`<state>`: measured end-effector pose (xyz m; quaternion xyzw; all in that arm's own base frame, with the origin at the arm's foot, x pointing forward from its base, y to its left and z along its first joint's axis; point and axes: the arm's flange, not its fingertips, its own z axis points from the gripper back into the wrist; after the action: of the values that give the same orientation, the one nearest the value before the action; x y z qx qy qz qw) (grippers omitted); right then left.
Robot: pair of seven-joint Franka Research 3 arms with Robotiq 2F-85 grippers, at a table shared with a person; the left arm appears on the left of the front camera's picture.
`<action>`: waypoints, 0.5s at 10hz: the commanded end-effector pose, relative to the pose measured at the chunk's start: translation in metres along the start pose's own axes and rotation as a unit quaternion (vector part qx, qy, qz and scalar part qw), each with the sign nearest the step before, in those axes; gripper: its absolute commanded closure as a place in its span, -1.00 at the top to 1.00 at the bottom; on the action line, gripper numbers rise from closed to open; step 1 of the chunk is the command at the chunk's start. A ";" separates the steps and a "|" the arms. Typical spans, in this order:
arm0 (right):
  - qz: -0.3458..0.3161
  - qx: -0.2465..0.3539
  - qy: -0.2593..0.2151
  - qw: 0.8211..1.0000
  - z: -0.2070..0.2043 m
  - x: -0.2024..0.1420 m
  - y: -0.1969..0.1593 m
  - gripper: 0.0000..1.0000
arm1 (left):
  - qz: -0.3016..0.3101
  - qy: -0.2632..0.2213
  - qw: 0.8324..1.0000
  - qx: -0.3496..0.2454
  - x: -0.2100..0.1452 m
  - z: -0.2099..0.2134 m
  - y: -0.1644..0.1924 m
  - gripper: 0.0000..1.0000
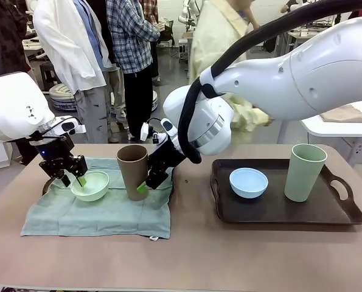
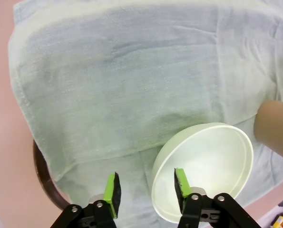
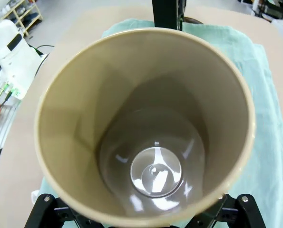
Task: Set up a tray with a mat and arrange the tableware.
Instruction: Place the Picnic Bowl and Reusable plastic cup back onto the Handle tray in front of the human's position.
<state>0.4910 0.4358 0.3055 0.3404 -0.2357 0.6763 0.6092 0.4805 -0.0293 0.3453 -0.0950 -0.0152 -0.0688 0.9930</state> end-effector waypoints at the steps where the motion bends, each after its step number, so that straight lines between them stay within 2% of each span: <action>1: -0.039 -0.004 0.026 0.999 0.025 -0.009 0.021 1.00 | 0.000 -0.005 1.000 -0.004 -0.007 0.014 0.003 0.52; 3: -0.080 -0.003 0.038 0.996 0.043 -0.017 0.034 1.00 | -0.004 -0.011 1.000 0.000 -0.010 0.024 0.000 0.92; 4: -0.111 -0.012 0.056 0.992 0.058 -0.016 0.045 1.00 | -0.010 -0.013 1.000 0.004 -0.013 0.036 -0.002 0.99; 5: -0.169 -0.033 0.073 0.982 0.078 -0.012 0.056 1.00 | -0.024 -0.021 0.999 0.010 -0.019 0.054 -0.008 0.99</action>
<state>0.4648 0.3749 0.3311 0.3200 -0.1848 0.6080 0.7027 0.4721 -0.0269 0.3833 -0.0955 -0.0356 -0.0751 0.9920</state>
